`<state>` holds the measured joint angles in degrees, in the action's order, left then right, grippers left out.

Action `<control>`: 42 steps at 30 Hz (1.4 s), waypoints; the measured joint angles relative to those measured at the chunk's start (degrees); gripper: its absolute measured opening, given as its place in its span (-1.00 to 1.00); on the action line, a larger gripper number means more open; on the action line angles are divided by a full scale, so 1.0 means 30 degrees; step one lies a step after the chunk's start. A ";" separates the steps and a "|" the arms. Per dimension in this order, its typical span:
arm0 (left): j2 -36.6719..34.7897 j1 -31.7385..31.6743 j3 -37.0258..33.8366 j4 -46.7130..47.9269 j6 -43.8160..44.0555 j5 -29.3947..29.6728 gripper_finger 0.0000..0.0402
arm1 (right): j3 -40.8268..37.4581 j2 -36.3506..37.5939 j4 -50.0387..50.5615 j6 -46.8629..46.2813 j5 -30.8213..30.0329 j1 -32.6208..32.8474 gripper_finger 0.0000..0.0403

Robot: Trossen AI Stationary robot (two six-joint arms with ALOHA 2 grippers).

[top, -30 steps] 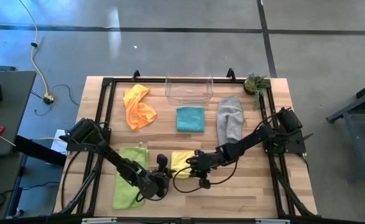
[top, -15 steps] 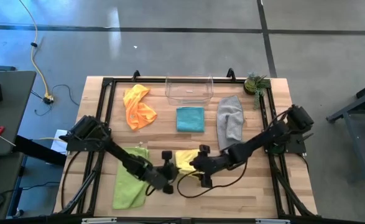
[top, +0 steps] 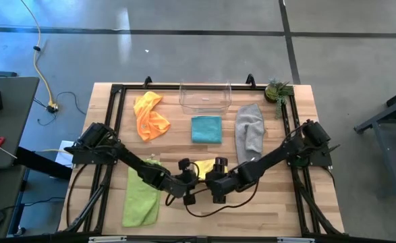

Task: Fold microfiber towels
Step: Put the yellow towel into the transparent bin

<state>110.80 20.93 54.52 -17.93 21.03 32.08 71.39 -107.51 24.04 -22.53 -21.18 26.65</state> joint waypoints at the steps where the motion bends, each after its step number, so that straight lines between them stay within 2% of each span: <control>1: 0.0000 0.0000 0.0000 -0.0058 0.0011 0.0000 -1.00 | 0.0002 -0.0172 0.0017 -0.0042 -0.0022 0.0005 0.35; 8: 0.0000 -0.0259 0.0000 -0.0072 0.0828 -0.0060 -1.00 | -0.0005 -0.0545 0.0049 -0.0628 -0.0174 0.0007 0.34; 12: 0.0000 -0.0433 0.0000 -0.0606 0.0812 -0.0482 -1.00 | -0.0005 -0.0694 0.0387 -0.0682 -0.0601 0.0007 0.24; 16: 0.0000 -0.0517 0.0000 -0.0551 0.0856 -0.0627 -1.00 | -0.0005 -0.0720 0.0755 -0.0550 -0.0878 0.0007 -0.03; 24: -0.0719 -0.0735 -0.0045 -0.0339 0.0596 -0.1065 -1.00 | -0.0005 -0.0720 0.1359 -0.0438 -0.0735 0.0007 -0.85; 26: -0.1021 -0.0799 -0.0095 -0.0207 0.0406 -0.1053 -0.98 | -0.0005 -0.0701 0.1329 -0.0028 -0.0769 0.0007 -0.96; 30: -0.2202 -0.0903 -0.0123 0.1380 -0.0039 -0.1089 -0.82 | 0.0002 -0.0467 0.1586 0.0336 -0.0775 -0.0209 -0.94; 37: -0.4632 -0.0889 -0.0241 0.5505 -0.0274 -0.0387 -0.41 | -0.0015 0.0858 0.2320 0.1191 -0.0265 -0.1138 -0.98; 40: -0.5974 -0.0994 -0.1726 0.5140 -0.0258 -0.0314 -0.31 | -0.0020 0.1834 0.2609 0.1728 -0.0005 -0.1702 -0.99; 42: -0.7120 -0.1208 -0.3312 0.3939 -0.0069 -0.1148 -0.32 | 0.0102 0.2495 0.3134 0.2017 0.0440 -0.2289 -0.99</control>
<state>89.44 17.31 44.59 -6.11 20.82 28.63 71.70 -100.02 33.44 -16.48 -19.86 19.79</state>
